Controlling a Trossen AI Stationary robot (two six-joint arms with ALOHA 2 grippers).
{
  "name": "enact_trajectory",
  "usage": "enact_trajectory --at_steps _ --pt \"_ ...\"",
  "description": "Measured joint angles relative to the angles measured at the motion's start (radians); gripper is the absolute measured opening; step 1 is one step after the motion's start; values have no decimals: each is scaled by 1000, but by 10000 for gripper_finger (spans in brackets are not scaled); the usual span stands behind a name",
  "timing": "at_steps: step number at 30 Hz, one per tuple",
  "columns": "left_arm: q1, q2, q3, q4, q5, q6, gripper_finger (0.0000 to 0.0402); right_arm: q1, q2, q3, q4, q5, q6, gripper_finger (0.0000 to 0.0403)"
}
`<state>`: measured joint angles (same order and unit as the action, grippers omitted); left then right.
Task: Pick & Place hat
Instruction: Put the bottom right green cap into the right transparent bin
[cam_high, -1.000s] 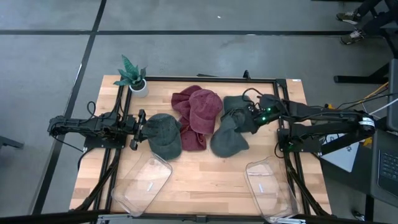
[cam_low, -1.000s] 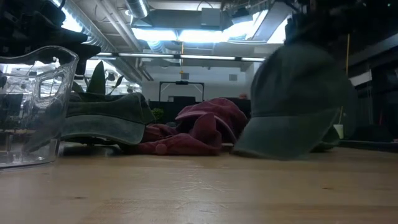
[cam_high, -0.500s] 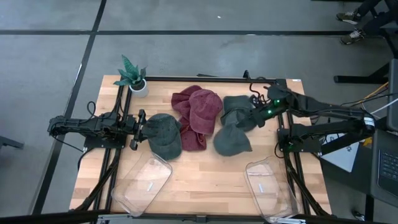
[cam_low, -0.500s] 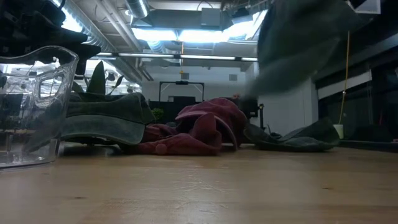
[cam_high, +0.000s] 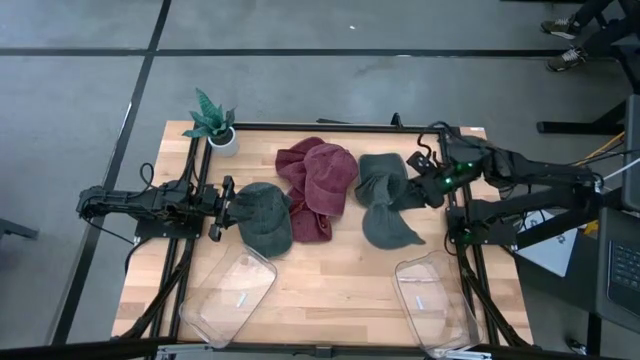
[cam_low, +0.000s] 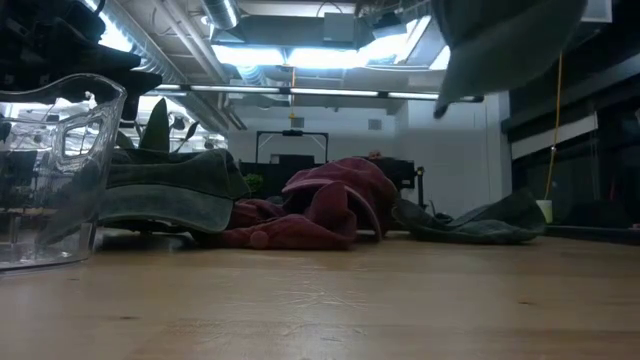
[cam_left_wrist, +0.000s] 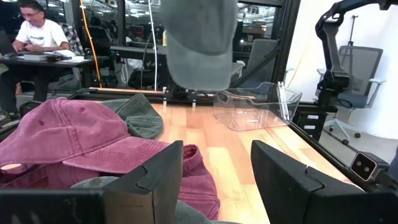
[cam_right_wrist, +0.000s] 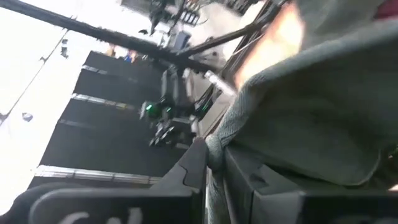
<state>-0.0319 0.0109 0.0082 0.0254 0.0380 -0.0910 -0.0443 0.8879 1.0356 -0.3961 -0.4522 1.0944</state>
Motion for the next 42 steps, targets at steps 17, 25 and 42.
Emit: enact_trajectory --at_steps 17,25,42 --pt "0 0 0 0 0 0 185 434 -5 15 2 50 139 33" --pt "0 0 0 0 0 0 185 643 -5 17 -34 83 246 34" --pt "0 0 0 0 0 0 185 938 -13 17 -509 451 376 34"
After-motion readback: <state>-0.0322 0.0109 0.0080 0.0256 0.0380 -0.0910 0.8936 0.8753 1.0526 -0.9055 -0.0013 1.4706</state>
